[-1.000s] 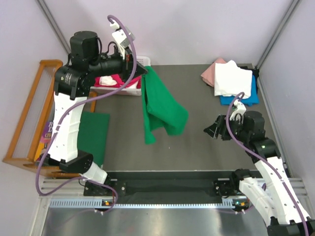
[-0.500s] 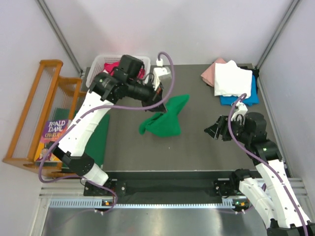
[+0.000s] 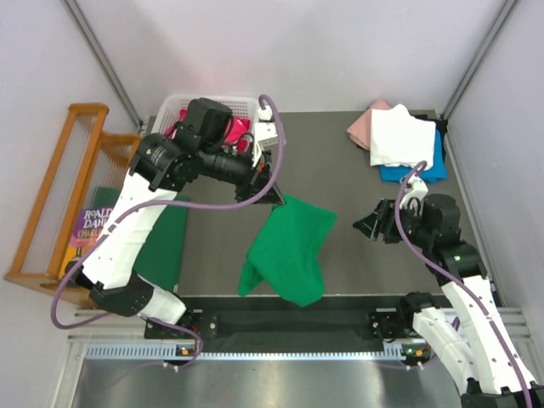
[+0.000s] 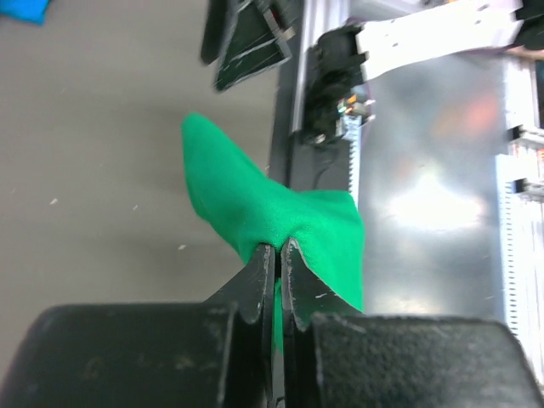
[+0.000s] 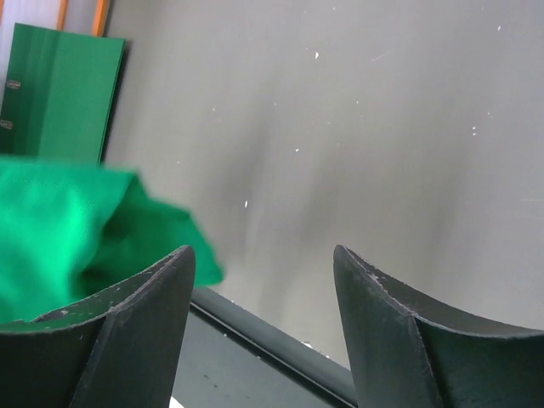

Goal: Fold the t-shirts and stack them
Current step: Move the tshirt to the center of the board

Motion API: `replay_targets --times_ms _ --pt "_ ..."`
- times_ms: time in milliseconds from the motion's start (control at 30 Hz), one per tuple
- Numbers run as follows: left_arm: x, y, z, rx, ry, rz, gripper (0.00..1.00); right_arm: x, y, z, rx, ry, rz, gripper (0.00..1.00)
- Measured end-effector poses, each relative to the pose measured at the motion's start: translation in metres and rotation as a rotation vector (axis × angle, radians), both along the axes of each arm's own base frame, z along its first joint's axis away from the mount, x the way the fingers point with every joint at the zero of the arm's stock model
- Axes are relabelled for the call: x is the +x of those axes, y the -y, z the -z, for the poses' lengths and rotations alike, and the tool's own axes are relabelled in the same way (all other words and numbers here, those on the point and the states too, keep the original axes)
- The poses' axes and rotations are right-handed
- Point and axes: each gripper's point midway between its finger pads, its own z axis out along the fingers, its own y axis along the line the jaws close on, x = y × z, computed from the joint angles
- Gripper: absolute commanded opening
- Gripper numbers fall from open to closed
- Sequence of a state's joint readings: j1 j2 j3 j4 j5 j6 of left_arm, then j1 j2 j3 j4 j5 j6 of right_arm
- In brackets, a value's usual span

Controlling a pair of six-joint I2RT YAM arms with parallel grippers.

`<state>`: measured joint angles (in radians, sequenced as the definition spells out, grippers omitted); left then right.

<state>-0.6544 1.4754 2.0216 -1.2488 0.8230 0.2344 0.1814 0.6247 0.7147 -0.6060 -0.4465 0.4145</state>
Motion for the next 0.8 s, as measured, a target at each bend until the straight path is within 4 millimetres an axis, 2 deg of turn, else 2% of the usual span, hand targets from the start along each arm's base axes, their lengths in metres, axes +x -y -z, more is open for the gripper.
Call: replay_targets --times_ms 133,233,333,467,567,633,733,800 --pt "-0.001 0.011 -0.010 -0.041 -0.031 0.030 0.00 0.000 0.000 -0.001 0.012 -0.006 0.008 0.65" --pt "0.010 0.026 -0.002 -0.028 -0.052 0.037 0.00 -0.002 0.000 -0.004 0.022 0.002 0.017 0.65" --pt "0.028 0.043 0.024 0.031 -0.088 0.023 0.00 -0.004 0.002 -0.009 0.023 0.023 0.029 0.65" --pt "0.065 0.071 0.069 0.154 -0.086 -0.061 0.00 -0.007 0.007 -0.025 0.015 0.068 0.048 0.66" --pt "0.083 0.104 0.090 0.223 -0.007 -0.098 0.00 -0.009 0.010 -0.045 0.012 0.125 0.059 0.68" --pt "0.081 0.133 0.094 0.232 0.058 -0.087 0.00 -0.012 0.011 -0.060 0.016 0.173 0.060 0.69" --pt "0.062 0.182 0.088 0.203 0.162 -0.054 0.00 -0.018 0.013 -0.077 0.023 0.235 0.057 0.69" --pt "0.050 0.201 0.081 0.175 0.210 -0.044 0.00 -0.020 0.013 -0.080 0.022 0.250 0.056 0.69"
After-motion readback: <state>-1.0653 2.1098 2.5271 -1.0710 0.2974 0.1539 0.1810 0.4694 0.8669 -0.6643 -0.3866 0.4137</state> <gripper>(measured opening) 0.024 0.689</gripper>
